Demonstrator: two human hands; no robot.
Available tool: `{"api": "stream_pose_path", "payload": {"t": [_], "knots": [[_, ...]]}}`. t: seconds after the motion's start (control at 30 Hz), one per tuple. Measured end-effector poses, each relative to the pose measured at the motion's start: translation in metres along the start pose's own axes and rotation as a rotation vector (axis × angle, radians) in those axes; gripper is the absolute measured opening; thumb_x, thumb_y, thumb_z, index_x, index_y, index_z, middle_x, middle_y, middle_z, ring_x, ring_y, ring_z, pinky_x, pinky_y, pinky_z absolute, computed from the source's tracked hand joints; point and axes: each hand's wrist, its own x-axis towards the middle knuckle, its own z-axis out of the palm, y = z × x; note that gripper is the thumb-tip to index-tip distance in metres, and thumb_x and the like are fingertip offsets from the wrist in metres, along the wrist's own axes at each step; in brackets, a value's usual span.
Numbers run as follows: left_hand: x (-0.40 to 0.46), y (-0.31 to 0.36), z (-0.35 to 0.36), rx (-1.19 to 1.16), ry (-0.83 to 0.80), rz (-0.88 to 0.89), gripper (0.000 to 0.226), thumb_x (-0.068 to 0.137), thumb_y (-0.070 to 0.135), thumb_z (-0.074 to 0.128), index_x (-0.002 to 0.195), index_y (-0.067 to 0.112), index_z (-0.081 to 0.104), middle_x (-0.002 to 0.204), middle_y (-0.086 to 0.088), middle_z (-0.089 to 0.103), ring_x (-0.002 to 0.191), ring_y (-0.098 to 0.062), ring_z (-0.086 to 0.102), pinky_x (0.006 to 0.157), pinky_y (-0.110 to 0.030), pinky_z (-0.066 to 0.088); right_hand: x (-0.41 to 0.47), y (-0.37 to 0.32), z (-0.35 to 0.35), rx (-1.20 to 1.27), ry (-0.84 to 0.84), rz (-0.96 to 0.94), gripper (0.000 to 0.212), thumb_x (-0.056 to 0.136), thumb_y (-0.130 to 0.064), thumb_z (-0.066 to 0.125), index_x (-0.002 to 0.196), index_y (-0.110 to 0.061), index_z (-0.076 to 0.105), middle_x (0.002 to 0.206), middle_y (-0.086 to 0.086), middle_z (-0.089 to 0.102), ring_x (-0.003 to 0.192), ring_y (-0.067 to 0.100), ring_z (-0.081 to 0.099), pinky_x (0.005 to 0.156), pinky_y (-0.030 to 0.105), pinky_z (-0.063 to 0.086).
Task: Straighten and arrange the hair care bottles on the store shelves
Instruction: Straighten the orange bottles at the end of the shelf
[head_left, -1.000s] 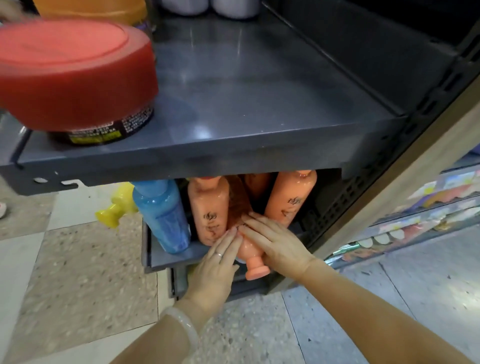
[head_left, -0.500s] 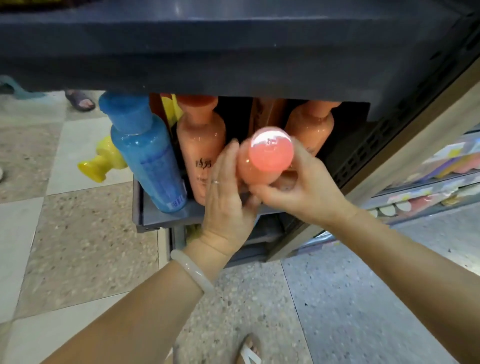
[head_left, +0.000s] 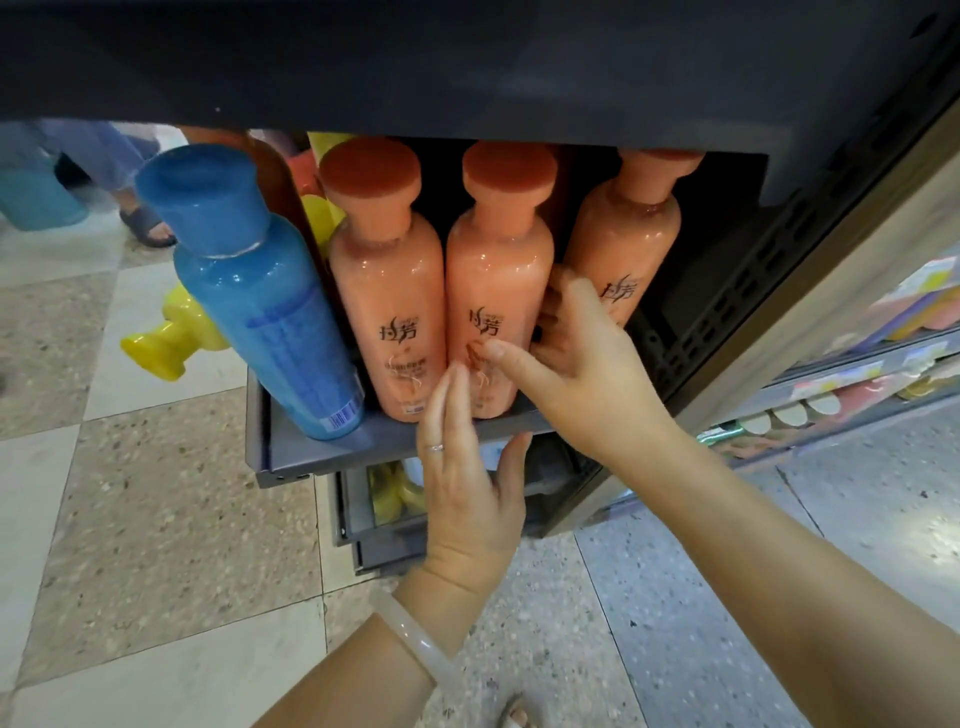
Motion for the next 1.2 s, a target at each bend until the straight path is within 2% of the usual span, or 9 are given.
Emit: {"api": "stream_pose_path", "payload": {"t": [0.13,0.2,0.33,0.47,0.63,0.87,1.0,1.1,1.2], "knots": [[-0.005,-0.008,-0.007,-0.115,0.181,-0.307,0.072,0.074,0.011,0.075,0.134,0.01,0.035,0.127,-0.005,0.034,0.12,-0.011,0.041,0.106,-0.013,0.03,-0.014,0.017,0.019,-0.024,0.052,0.075,0.06,0.074,-0.026,0.075,0.124,-0.017,0.042,0.11,-0.006,0.06,0.099,0.005,0.058,0.085,0.024,0.051],[-0.003,-0.012,-0.011,-0.089,0.229,-0.354,0.075,0.072,0.004,0.076,0.134,0.002,0.034,0.127,-0.008,0.035,0.12,-0.012,0.041,0.105,-0.01,0.029,-0.018,0.025,0.031,-0.015,0.084,0.121,0.066,0.07,-0.03,0.078,0.124,-0.02,0.042,0.113,-0.006,0.061,0.105,0.01,0.059,0.089,0.031,0.05],[0.009,-0.015,-0.01,-0.092,0.22,-0.415,0.073,0.079,0.012,0.071,0.139,0.005,0.031,0.141,-0.014,0.038,0.132,-0.023,0.038,0.108,-0.024,0.029,-0.015,0.036,0.049,0.027,0.16,0.178,0.073,0.063,-0.039,0.079,0.123,-0.023,0.04,0.117,-0.001,0.06,0.108,0.017,0.059,0.089,0.042,0.051],[0.017,-0.007,-0.004,-0.021,0.274,-0.462,0.069,0.08,0.012,0.069,0.139,0.004,0.033,0.141,-0.019,0.038,0.132,-0.026,0.035,0.097,-0.01,0.02,-0.009,0.04,0.055,0.013,0.202,0.185,0.065,0.064,-0.04,0.079,0.113,-0.019,0.043,0.107,0.003,0.063,0.098,0.021,0.062,0.08,0.045,0.053],[0.027,-0.009,0.004,-0.064,0.373,-0.5,0.059,0.079,0.008,0.069,0.13,0.001,0.039,0.129,-0.02,0.042,0.122,-0.032,0.045,0.103,-0.035,0.037,-0.007,0.044,0.052,-0.007,0.159,0.144,0.06,0.07,-0.033,0.077,0.117,-0.014,0.045,0.107,0.004,0.064,0.099,0.02,0.062,0.081,0.04,0.053],[0.027,-0.013,0.001,-0.061,0.34,-0.474,0.055,0.079,0.01,0.07,0.125,0.0,0.041,0.121,-0.009,0.041,0.118,-0.031,0.046,0.101,-0.042,0.041,-0.002,0.045,0.05,-0.01,0.119,0.162,0.06,0.073,-0.027,0.076,0.121,-0.011,0.043,0.113,0.006,0.061,0.104,0.021,0.058,0.084,0.032,0.049],[0.009,-0.011,-0.024,-0.068,0.285,-0.461,0.053,0.079,0.011,0.07,0.124,0.006,0.043,0.12,-0.007,0.042,0.116,-0.02,0.046,0.101,-0.022,0.034,-0.019,0.044,0.05,0.04,0.191,0.219,0.061,0.072,-0.031,0.077,0.122,-0.016,0.045,0.114,0.002,0.06,0.106,0.014,0.058,0.091,0.035,0.05],[-0.002,-0.013,-0.056,-0.086,0.314,-0.451,0.049,0.077,0.012,0.071,0.116,0.019,0.042,0.116,-0.004,0.041,0.111,-0.017,0.045,0.099,-0.023,0.034,-0.054,0.029,0.06,0.059,0.308,0.162,0.034,0.078,-0.03,0.071,0.103,-0.034,0.049,0.096,-0.005,0.055,0.091,0.005,0.054,0.082,0.024,0.046],[0.006,-0.025,-0.087,-0.056,0.331,-0.399,0.051,0.076,0.017,0.07,0.118,0.013,0.041,0.117,-0.004,0.039,0.11,-0.013,0.043,0.097,-0.013,0.033,-0.068,0.004,0.09,0.048,0.202,-0.008,0.027,0.078,-0.036,0.064,0.099,-0.033,0.048,0.094,-0.011,0.052,0.091,0.001,0.051,0.079,0.012,0.04]]}}
